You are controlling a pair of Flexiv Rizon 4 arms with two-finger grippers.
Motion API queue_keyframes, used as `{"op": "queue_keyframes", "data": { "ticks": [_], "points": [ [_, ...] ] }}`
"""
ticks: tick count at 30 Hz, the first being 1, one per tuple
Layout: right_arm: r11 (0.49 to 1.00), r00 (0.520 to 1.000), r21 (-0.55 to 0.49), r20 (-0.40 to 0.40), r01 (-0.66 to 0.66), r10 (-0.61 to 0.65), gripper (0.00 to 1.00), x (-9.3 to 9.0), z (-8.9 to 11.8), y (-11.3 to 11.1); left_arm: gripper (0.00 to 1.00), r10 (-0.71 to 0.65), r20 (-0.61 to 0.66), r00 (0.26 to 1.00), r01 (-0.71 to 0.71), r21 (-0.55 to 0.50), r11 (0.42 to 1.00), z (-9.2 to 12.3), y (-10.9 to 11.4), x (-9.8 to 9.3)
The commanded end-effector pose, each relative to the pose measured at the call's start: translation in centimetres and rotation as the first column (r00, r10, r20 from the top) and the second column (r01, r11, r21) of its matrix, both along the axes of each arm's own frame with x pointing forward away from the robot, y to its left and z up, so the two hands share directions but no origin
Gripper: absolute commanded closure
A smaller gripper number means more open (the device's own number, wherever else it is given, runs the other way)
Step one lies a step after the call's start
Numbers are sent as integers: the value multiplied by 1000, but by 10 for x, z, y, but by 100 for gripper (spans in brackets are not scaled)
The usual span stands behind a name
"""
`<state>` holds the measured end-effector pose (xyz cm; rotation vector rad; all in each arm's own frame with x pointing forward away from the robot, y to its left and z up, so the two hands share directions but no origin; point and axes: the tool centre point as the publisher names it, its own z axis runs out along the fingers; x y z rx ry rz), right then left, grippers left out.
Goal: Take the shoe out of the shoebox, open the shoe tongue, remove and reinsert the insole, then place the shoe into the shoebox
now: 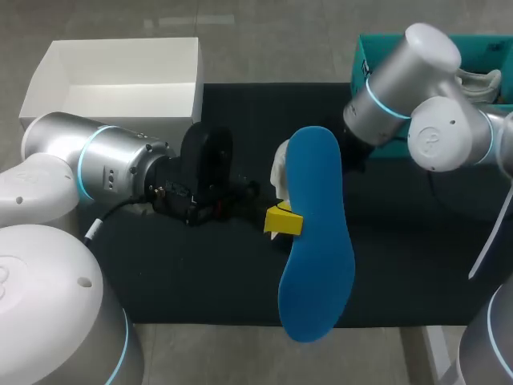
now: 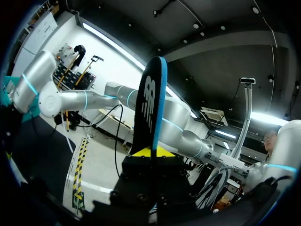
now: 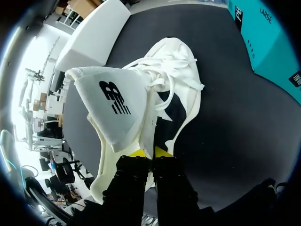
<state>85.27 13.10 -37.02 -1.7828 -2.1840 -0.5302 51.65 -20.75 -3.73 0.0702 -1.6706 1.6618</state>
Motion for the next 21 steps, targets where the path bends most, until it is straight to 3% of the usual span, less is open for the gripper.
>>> {"op": "queue_keyframes", "data": {
  "ticks": [1, 3, 4, 12, 19, 20, 21],
  "points": [
    [1000, 1000, 0, -11, 12, -12, 100, 3, -9, 1, 100, 0, -1, 1000, 0, -2, 1000, -1, -2, 0],
    [1000, 1000, 0, -15, 12, -12, 9, 3, -10, 0, 100, 0, -1, 1000, 0, -2, 1000, -1, -2, 0],
    [1000, 1000, -7, -19, 11, -11, 0, 3, -9, -1, 100, 0, -1, 1000, 0, -2, 1000, -1, -2, 0],
    [998, 999, -52, -48, -27, 24, 0, -7, 19, -7, 100, 0, -1, 1000, 0, -2, 1000, -1, -2, 0],
    [982, 999, 182, 7, -42, 41, 0, -15, 58, -26, 100, 0, -1, 1000, 0, -2, 1000, -1, -2, 0],
    [982, 999, 186, 4, -39, 39, 0, -15, 63, -29, 100, 0, -1, 1000, 0, -2, 1000, -1, -2, 0],
    [992, 999, 112, -5, -52, 53, 0, -14, 70, -30, 100, 0, -1, 1000, 0, -2, 1000, -1, -2, 0]
  ]
}}
